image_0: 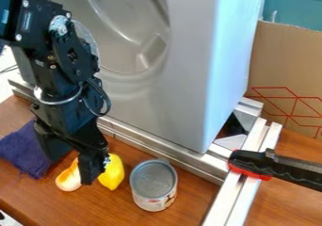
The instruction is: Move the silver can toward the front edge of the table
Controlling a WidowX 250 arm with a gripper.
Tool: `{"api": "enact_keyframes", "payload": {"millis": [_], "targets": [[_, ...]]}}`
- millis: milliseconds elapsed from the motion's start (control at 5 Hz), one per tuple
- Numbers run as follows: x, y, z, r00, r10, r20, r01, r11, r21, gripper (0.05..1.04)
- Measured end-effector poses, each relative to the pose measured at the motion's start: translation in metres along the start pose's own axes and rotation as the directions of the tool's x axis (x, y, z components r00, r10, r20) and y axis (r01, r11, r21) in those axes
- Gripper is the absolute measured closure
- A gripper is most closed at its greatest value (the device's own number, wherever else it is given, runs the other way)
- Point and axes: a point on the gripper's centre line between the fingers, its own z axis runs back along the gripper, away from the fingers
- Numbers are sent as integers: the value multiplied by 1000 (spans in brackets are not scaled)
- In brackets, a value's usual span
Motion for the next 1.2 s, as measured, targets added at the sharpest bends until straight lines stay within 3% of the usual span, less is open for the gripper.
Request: {"api": "enact_keyframes", "payload": {"millis": [200, 400, 600, 800, 1200], "targets": [[0, -1, -3, 1000, -3, -6, 3, 1000, -5, 83], [15, -5, -10, 998, -46, 51, 48, 998, -33, 83], [34, -4, -14, 994, -44, 101, 48, 998, -29, 83], [44, -7, -28, 994, -28, 110, 29, 1000, -5, 83], [66, -12, -55, 994, -29, 106, 32, 999, -29, 83]]}}
